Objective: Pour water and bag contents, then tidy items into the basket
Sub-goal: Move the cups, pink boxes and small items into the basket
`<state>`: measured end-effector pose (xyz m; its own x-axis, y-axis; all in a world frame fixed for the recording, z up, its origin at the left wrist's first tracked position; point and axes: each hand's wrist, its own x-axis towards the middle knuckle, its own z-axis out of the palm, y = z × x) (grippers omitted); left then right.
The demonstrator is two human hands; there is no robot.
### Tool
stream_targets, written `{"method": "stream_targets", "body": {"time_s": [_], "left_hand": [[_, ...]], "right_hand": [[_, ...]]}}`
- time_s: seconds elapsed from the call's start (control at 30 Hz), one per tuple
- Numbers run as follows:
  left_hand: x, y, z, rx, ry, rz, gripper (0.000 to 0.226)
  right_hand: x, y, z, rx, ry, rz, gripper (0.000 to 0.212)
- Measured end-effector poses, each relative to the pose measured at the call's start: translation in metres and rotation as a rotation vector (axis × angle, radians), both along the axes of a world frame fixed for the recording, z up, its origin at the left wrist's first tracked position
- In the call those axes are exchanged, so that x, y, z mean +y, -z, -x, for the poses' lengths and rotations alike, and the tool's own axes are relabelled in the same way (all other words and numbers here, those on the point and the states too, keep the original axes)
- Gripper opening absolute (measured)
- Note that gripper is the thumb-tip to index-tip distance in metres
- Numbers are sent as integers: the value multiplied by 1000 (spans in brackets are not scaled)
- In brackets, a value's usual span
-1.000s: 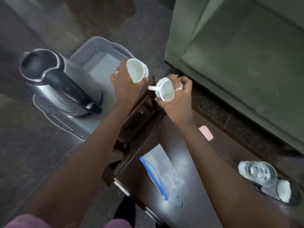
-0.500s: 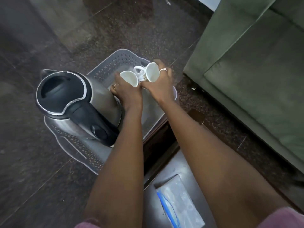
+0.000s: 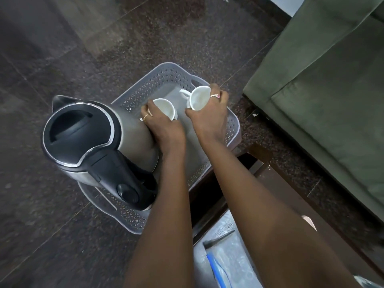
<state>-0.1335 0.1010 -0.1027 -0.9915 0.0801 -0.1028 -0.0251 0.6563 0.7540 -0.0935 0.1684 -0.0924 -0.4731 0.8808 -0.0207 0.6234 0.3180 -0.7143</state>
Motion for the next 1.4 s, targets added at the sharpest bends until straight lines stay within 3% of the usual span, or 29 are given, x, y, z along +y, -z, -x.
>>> {"method": "stream_targets", "body": {"time_s": [0.2,0.5,0.57,0.63,0.7,0.93,1.13,1.3,1.4], "left_hand": [[10,-3,28,-22,-101,73,59],[7,-2,30,-77,-6,194,64],[7,-8,25,-92,6,191,64],[6,-17,17,-97,43,155,66],[4,-25,3,-56,116,112,66],[-20,-34,-106,120,372,-73,52],[-38,-16,-219,11,605,-149,46],[-46,11,-311,-47,875,-58,47],[-37,33,-356,-54,1015,73,50]], "right_hand": [[-7,5,2,-206,-85,-166,81],[-3,7,32,-217,-185,11,68],[-2,8,33,-196,-198,62,57],[-3,9,26,-162,-200,134,32],[-7,7,10,-147,-225,96,25],[-30,-13,-97,-32,-123,-41,36],[-60,9,-226,60,131,15,29],[-87,37,-340,-71,393,178,22],[-109,46,-419,-286,479,147,24]]}}
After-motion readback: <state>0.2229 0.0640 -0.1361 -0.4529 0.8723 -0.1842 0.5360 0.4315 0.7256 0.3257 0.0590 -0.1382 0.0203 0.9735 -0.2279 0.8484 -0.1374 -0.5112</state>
